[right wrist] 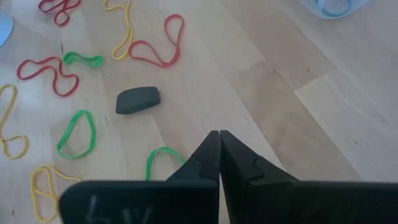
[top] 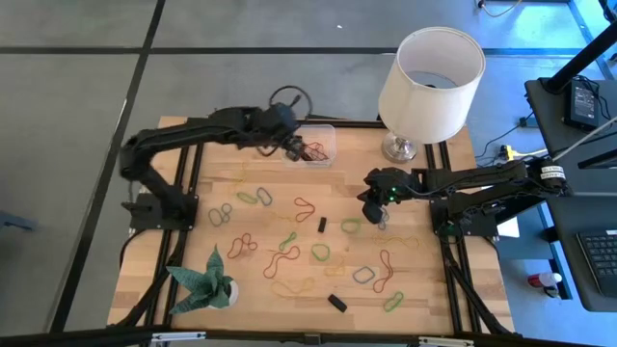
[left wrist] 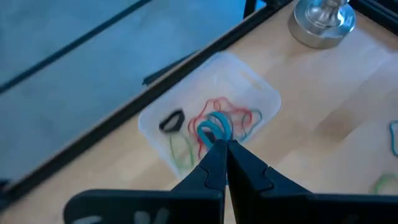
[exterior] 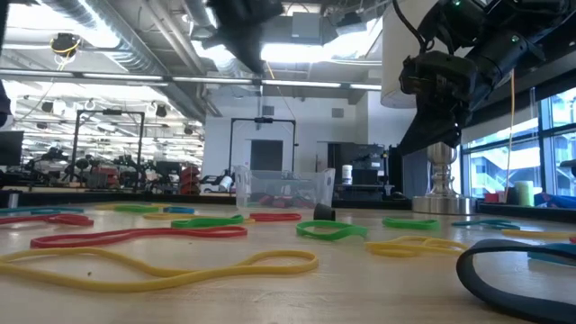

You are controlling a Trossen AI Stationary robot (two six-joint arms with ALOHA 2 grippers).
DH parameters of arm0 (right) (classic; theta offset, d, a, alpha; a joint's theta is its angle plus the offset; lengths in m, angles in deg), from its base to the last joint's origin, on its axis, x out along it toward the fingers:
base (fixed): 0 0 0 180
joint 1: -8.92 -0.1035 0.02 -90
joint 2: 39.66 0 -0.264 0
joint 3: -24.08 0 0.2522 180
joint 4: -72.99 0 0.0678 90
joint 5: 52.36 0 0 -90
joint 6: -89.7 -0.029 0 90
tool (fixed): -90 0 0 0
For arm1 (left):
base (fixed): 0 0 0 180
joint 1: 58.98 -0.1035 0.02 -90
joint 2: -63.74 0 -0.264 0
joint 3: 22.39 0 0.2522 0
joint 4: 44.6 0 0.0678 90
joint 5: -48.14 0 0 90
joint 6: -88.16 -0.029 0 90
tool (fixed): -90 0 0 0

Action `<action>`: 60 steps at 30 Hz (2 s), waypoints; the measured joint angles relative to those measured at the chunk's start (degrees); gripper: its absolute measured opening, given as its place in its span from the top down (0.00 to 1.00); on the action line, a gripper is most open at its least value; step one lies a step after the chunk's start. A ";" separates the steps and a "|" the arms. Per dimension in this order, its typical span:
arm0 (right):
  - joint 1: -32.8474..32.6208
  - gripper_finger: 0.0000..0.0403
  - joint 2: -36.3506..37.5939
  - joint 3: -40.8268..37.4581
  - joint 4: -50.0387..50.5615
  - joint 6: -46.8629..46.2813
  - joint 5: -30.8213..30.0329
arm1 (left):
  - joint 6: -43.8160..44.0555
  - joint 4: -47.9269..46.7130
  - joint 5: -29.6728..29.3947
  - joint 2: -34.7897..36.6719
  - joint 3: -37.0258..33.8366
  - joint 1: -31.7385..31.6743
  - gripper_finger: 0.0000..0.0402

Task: Pick and place rubber bands into bin
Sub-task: Put the blue rubber band into the transparent bin, then put the green rubber band into the transparent bin

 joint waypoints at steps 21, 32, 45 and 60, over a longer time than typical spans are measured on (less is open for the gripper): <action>0.00 0.99 0.00 0.00 0.61 -0.02 0.00 | -7.03 10.96 12.58 -29.55 13.75 -10.55 1.00; 0.00 0.99 0.00 0.00 0.85 -0.02 0.00 | -6.55 11.32 12.67 -33.72 13.75 -10.64 0.90; 0.00 0.99 0.00 0.00 0.78 -0.22 0.00 | -5.95 6.90 13.40 -32.15 13.75 -10.51 0.66; 0.00 0.99 0.00 0.00 0.79 -0.19 0.00 | -10.91 -3.95 15.67 -15.78 7.22 -3.09 0.98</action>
